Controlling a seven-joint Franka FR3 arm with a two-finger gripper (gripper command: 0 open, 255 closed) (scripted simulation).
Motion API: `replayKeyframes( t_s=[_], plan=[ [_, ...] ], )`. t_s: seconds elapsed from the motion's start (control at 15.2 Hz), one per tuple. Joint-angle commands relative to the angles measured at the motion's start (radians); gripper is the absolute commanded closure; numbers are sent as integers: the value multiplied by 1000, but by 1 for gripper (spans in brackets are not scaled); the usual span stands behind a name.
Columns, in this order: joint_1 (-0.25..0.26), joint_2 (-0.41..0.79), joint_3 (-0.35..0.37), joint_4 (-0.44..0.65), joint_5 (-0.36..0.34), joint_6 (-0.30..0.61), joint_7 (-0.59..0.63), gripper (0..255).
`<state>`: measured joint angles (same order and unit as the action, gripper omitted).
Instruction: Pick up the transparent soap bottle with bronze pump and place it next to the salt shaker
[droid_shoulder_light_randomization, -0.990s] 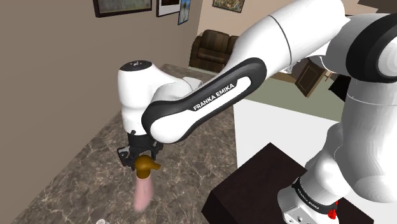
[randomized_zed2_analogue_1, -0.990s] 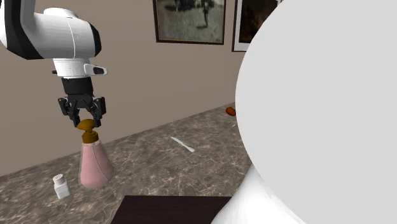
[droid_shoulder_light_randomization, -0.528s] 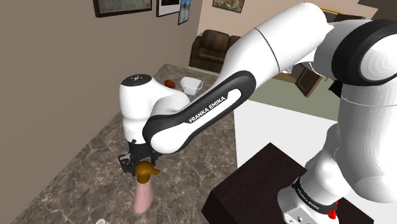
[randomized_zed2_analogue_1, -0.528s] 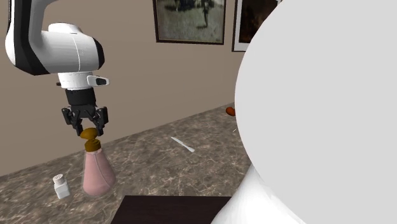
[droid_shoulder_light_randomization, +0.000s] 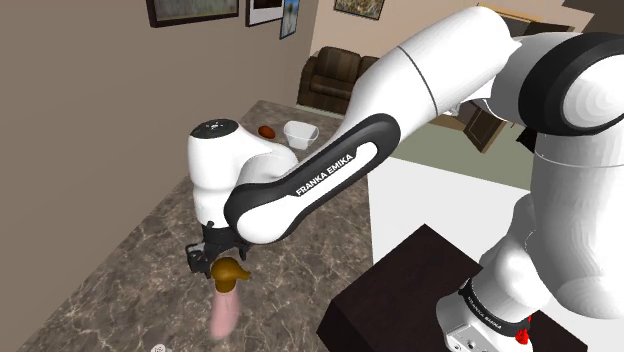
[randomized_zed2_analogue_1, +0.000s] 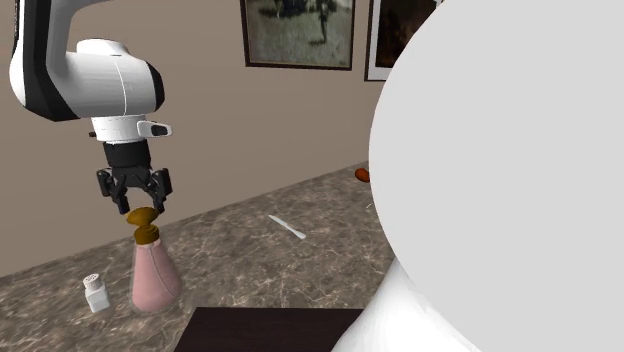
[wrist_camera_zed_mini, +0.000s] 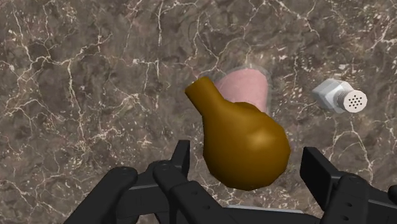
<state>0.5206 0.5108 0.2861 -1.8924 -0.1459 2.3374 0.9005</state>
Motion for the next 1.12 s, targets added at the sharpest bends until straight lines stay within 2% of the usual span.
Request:
replayKeyframes(
  t_s=[0.0,0.26,0.53,1.06],
  plan=[
    [0,0,0,0,0,0,0,0],
    [0,0,0,0,0,0,0,0],
    [-14,-77,17,25,29,-99,-18,0],
    [-14,-77,17,25,29,-99,-18,0]
  ],
)
